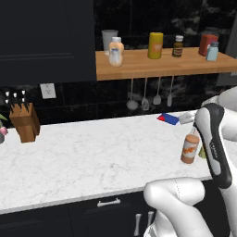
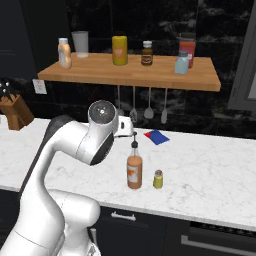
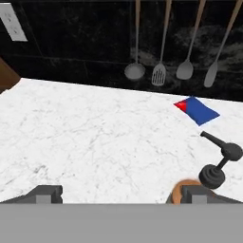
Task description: Put the shaker and condiment bottle from the counter next to their counterparts in the cabinet.
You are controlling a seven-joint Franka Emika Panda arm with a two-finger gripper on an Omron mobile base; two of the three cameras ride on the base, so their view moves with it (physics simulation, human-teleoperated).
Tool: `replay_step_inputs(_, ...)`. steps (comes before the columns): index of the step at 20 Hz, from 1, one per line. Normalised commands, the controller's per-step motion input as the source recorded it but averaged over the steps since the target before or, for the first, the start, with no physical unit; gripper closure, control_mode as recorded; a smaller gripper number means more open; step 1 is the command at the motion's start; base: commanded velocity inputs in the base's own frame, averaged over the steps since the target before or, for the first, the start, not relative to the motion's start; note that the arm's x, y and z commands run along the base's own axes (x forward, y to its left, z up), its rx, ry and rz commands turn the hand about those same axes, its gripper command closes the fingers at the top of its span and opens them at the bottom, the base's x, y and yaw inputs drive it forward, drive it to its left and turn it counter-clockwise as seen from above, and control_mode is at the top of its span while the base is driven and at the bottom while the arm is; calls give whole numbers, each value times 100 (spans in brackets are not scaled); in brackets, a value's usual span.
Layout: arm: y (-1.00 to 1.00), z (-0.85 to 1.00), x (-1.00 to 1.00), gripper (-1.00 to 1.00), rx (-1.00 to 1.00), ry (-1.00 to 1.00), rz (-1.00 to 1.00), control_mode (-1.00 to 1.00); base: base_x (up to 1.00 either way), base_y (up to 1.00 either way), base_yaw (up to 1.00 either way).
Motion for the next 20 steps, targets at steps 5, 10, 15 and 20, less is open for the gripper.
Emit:
replay_step_inputs(5,-69,0,-41,-100,0,-9,7,-100,0,0,0)
replay_step_inputs(10,-68,0,-14,-100,0,-11,3,-100,0,0,0)
replay_step_inputs(15,-28,-14,2,-100,0,0,8,-100,0,0,0)
replay_step_inputs(20,-9,-16,12,-100,0,-13,7,-100,0,0,0)
